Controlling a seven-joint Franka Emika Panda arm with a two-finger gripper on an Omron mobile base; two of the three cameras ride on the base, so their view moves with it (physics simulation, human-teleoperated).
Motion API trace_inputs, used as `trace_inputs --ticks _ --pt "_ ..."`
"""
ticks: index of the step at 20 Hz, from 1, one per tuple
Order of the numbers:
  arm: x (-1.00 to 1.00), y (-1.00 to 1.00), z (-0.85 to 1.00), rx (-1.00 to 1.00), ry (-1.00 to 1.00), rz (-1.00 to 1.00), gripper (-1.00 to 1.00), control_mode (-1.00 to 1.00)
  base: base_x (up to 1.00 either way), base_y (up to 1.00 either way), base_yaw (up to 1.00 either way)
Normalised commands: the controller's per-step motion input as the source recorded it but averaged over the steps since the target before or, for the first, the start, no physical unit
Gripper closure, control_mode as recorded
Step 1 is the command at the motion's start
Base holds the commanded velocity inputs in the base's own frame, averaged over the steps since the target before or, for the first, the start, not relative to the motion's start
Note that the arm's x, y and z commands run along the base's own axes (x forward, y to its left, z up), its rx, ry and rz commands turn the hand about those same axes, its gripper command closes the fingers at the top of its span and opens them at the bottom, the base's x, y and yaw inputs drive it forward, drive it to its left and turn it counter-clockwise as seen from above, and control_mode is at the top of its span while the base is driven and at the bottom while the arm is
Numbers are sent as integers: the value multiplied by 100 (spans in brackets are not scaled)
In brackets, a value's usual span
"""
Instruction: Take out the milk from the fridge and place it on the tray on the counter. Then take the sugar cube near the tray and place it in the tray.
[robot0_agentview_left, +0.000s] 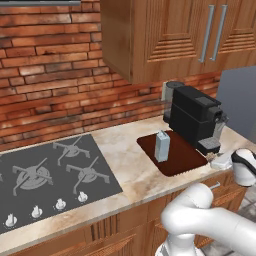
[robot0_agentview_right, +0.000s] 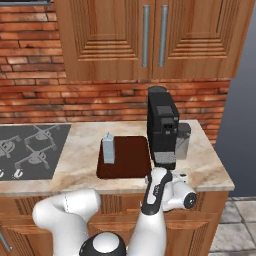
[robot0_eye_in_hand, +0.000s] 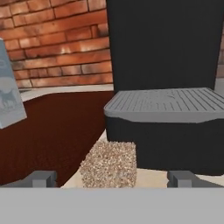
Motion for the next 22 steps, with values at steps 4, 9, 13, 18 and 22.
trace_inputs --ticks 4,9,13,18,22 --pt "10 0 -5 0 0 -7 -100 -100 0 0 0" --pt "23 0 -3 0 0 -5 -100 -100 0 0 0" --pt "24 0 0 0 0 -1 -100 -100 0 0 0" --pt "8 0 -2 0 0 0 100 -100 0 0 0" --pt "0 0 -15 0 0 0 100 -100 0 0 0"
